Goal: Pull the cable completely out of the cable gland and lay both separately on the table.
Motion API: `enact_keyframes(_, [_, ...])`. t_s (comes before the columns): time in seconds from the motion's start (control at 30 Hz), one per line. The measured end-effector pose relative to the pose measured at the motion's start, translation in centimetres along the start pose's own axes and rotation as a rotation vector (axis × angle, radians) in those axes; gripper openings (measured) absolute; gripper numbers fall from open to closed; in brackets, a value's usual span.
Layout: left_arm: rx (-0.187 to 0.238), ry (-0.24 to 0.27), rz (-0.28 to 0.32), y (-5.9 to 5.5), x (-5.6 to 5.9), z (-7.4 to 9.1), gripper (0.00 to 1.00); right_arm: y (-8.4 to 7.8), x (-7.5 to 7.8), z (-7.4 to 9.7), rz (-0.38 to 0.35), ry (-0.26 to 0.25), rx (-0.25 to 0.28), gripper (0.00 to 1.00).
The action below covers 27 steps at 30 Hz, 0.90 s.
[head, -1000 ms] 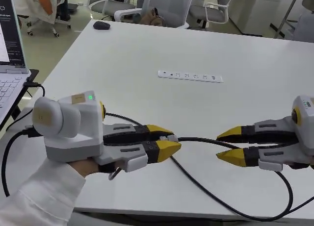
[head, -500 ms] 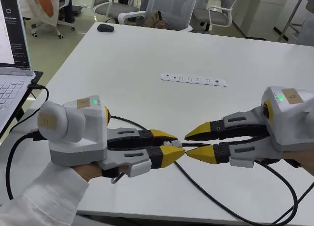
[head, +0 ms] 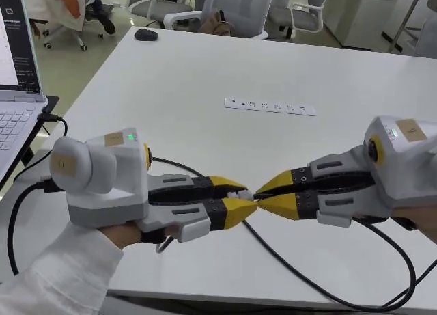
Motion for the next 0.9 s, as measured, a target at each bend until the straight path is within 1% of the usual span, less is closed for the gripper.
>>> enact_keyframes(0.17, [-0.004,0.002,-0.001,0.0,0.0,0.0,0.18,-0.1,0.0,0.0,0.004,0.004,-0.002,0.03])
enact_keyframes(0.37, [-0.001,0.006,-0.001,0.0,-0.1,0.1,0.18,-0.4,0.3,0.4,-0.004,-0.007,-0.003,0.03])
enact_keyframes(0.53, [-0.005,0.012,-0.001,-0.1,-0.1,0.1,0.18,-1.0,0.6,1.1,-0.022,-0.025,-0.006,0.03])
enact_keyframes(0.8, [-0.006,0.018,-0.001,-0.1,-0.2,0.2,0.18,-2.3,1.2,2.6,-0.051,-0.061,-0.033,0.03])
enact_keyframes(0.9, [-0.007,0.018,-0.003,-0.1,-0.2,0.2,0.18,-2.8,1.3,3.1,-0.064,-0.067,-0.043,0.03])
Point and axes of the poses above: the centre of the closed fingertips' face, and the gripper's own axes: z roughly backward along the fingers, x roughly to its right, y roughly out of its top, the point moved 6 cm from there along z, roughly backward along the fingers, and after that the axes turned 11 degrees about -y, right-handed, at the moved point
